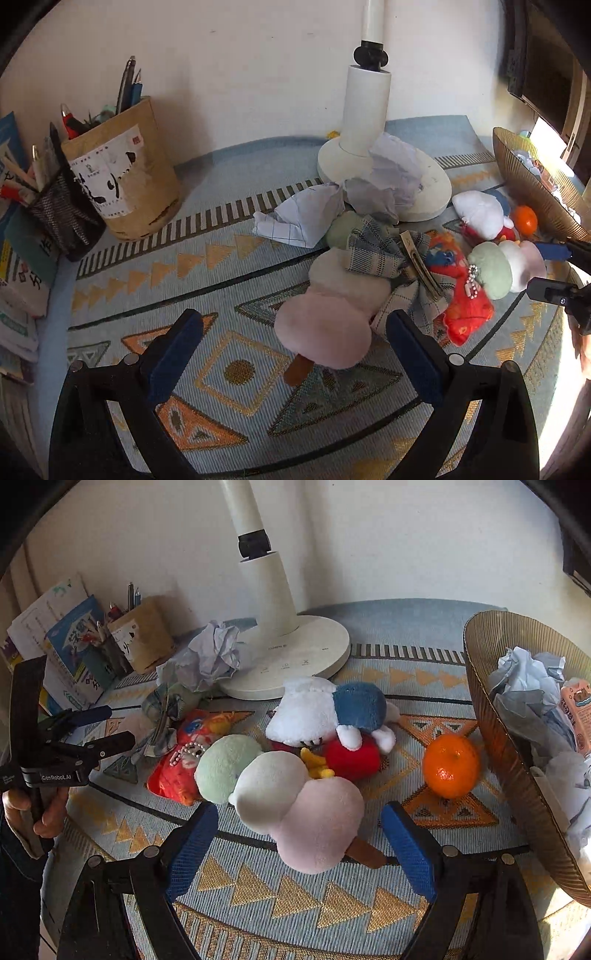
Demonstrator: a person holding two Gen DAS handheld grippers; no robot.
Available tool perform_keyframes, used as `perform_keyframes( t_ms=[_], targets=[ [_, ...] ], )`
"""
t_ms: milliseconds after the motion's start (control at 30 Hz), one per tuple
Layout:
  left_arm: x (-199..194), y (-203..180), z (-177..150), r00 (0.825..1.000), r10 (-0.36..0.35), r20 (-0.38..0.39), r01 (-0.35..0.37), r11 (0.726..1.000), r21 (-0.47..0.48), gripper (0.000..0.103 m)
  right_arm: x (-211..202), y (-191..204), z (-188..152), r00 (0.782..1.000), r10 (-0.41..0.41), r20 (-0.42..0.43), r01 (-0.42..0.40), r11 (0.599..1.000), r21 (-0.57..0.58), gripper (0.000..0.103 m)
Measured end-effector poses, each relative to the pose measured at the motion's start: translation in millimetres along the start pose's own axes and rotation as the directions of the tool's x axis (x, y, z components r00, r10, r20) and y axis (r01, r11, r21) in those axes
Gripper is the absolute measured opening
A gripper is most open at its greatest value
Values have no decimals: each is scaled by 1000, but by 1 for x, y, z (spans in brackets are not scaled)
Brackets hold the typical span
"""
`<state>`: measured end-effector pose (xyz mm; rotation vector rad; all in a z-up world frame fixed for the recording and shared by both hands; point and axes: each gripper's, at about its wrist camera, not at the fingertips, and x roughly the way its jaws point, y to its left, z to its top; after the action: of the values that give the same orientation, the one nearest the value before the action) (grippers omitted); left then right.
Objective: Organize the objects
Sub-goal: 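Grasp the pastel three-ball plush with left tool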
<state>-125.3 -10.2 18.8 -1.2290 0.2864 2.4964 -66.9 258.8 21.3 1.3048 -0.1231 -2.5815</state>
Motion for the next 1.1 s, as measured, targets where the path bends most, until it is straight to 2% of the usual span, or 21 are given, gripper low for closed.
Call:
perform_keyframes(
  t_ms=[67,133,167,200,267,333,367,400,533,633,700,767,833,967,1033,1067,1100],
  targets=[
    [7,-6,0,999,-32,-8,33,999,21,95,6,0,-3,999,28,-15,-28,999,17,88],
    [9,-14,-1,998,-55,-3,55,998,42,88,4,5,-6,1000,5,2,-5,1000,2,71],
    [9,-19,-2,998,-58,3,58,997,50,75,3,7,-6,1000,15,-7,-15,1000,2,61],
    [9,-23,-3,998,-57,7,57,997,55,65,0,9,-7,1000,11,-9,-11,1000,17,57],
    [7,-27,-4,999,-25,21,24,998,62,53,-3,10,-11,1000,13,-20,-11,998,65,52],
    [1,-25,-8,1000,-21,17,21,999,42,48,-9,10,-18,999,17,-31,-13,992,122,47],
    [-3,-22,-11,1000,-20,12,20,1000,16,48,-14,9,-21,999,26,-32,-21,988,153,39],
    [-10,-19,-15,1000,-12,13,12,1000,-13,48,-19,8,-25,999,31,-32,-24,983,183,39],
    [-48,-7,-39,998,29,63,-21,992,-124,48,-51,6,-42,1000,14,21,-19,962,272,39],
    [-73,-2,-60,998,55,44,-45,978,-206,47,-73,11,-54,998,26,52,-41,948,317,39],
    [-85,-1,-76,1000,3,19,2,969,-247,48,-84,17,-62,998,18,61,-37,942,334,39],
    [-90,-4,-93,998,-54,-16,48,959,-280,48,-85,28,-68,999,37,33,-45,945,323,39],
    [-96,-15,-108,999,-34,-34,24,961,-277,48,-85,36,-78,998,63,0,-60,949,310,39],
    [-108,-43,-131,996,90,-17,-92,979,-181,48,-85,46,-98,993,102,-64,-81,958,274,39],
    [-111,-51,-139,996,92,1,-91,985,-149,50,-91,46,-108,991,120,-65,-100,961,257,48],
    [-113,-51,-141,997,71,11,-68,986,-149,52,-93,45,-113,991,108,-76,-87,967,241,70],
    [-115,-50,-142,998,56,22,-52,986,-156,56,-96,43,-117,993,85,-81,-64,970,233,84]
  ],
)
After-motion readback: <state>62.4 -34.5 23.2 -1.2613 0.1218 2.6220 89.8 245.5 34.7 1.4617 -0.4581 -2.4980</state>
